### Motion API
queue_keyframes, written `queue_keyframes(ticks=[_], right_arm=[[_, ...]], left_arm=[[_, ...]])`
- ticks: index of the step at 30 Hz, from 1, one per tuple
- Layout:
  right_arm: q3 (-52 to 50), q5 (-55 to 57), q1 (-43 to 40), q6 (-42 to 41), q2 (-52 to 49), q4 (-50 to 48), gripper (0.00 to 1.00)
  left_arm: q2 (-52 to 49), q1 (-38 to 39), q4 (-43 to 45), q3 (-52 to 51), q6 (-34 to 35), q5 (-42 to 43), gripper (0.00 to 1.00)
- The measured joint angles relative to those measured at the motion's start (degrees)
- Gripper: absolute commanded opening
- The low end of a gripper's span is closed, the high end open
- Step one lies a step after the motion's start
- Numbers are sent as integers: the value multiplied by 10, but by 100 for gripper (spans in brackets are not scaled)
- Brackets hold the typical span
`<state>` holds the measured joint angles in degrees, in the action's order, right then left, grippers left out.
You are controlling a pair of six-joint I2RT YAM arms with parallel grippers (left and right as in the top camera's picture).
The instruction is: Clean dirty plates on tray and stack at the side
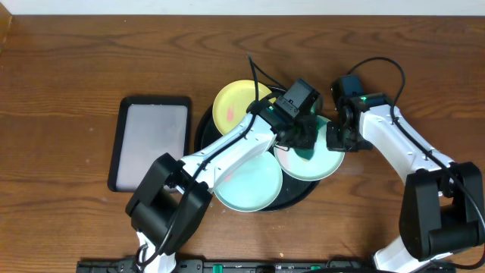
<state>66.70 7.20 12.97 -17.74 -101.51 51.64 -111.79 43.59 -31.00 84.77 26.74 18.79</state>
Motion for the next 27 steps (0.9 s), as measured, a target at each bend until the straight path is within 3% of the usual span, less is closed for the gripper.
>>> queue_keyframes(ticks=[14,27], right_arm=[[0,-1,0,0,0,0,2],[0,-2,0,0,0,0,2]], left_arm=[[-23,0,-7,0,0,-100,8],[-70,0,0,0,12,-97,8]])
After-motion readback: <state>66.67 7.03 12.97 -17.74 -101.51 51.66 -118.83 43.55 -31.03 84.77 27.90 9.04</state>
